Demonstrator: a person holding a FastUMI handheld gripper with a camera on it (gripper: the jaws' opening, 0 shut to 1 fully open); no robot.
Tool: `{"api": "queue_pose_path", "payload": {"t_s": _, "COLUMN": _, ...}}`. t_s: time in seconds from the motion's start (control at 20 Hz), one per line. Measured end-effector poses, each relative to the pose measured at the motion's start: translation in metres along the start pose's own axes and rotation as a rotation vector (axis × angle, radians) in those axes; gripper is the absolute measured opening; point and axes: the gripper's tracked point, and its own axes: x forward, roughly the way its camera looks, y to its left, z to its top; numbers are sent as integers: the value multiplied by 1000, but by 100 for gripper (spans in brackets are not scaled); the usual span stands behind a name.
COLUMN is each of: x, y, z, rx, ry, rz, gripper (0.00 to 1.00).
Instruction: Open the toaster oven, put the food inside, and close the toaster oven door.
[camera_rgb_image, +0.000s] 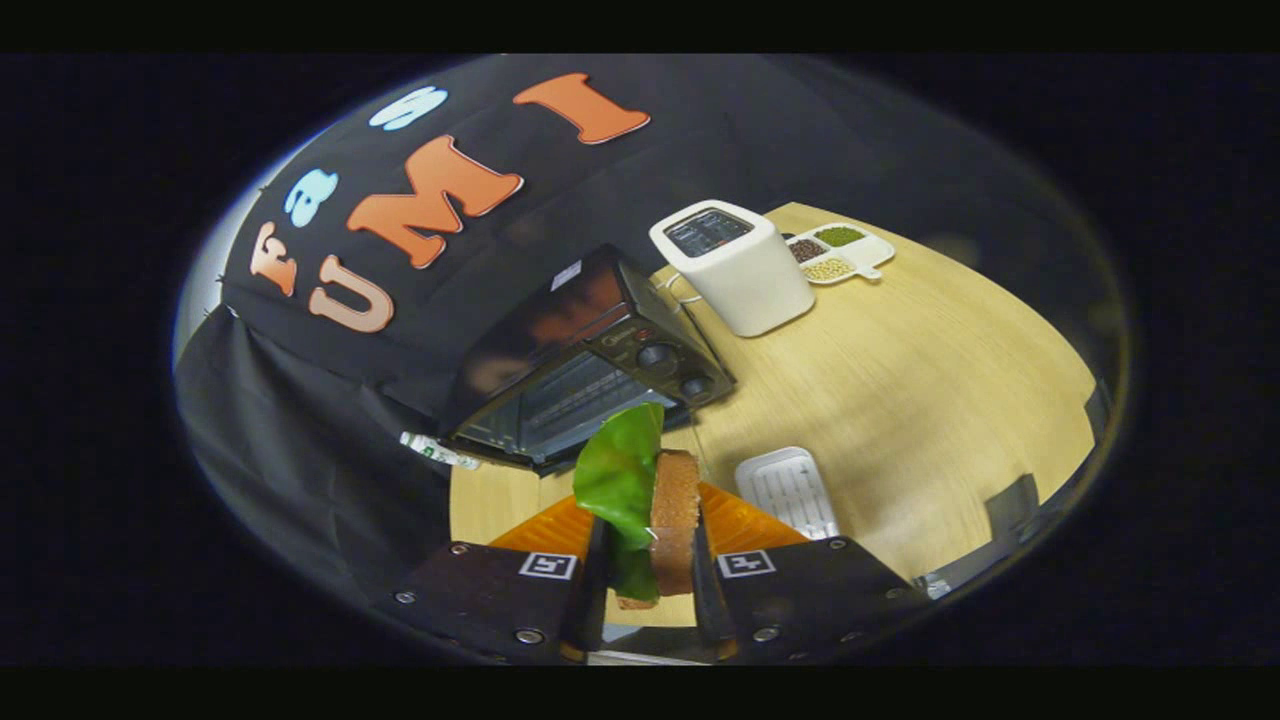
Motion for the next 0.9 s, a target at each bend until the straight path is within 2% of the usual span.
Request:
{"api": "queue_pose_path", "payload": {"t_s": 0.4, "x": 40, "y": 47, "z": -4, "rx": 301, "ry": -178, "rz": 131, "gripper": 36}}
{"api": "queue_pose_path", "payload": {"t_s": 0.75, "x": 106, "y": 60, "z": -4, "rx": 502, "ry": -293, "rz": 148, "gripper": 37}}
{"api": "queue_pose_path", "payload": {"t_s": 0.9, "x": 140, "y": 65, "z": -8, "rx": 551, "ry": -293, "rz": 139, "gripper": 37}}
